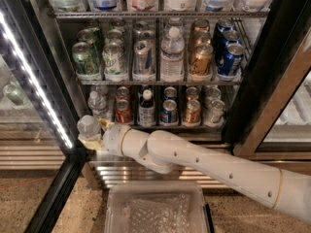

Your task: Pick water bottle from bottom shelf of fridge

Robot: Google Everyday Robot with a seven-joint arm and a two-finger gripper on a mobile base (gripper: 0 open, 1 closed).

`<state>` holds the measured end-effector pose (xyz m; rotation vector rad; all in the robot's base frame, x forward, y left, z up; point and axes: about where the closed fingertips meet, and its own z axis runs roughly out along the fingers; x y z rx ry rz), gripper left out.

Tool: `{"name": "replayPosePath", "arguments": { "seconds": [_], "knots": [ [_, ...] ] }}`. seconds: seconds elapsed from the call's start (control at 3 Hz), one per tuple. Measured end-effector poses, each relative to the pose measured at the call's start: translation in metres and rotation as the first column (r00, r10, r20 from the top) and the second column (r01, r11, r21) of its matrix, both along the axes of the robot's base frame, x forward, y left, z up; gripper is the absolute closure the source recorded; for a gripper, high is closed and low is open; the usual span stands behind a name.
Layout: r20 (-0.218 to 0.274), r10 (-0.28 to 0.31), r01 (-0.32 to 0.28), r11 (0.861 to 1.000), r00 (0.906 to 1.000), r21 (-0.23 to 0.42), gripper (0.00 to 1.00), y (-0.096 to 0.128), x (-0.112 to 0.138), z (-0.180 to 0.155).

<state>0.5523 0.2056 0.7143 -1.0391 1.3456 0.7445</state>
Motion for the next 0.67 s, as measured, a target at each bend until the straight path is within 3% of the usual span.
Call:
{"name": "replayPosePath", "arguments": {
  "seconds": [0.67],
  "knots": [
    [0.018, 0.017, -0.017, 1.0, 0.9997, -0.002, 1.0, 0.0008, -0.0083, -0.0045]
  ]
}}
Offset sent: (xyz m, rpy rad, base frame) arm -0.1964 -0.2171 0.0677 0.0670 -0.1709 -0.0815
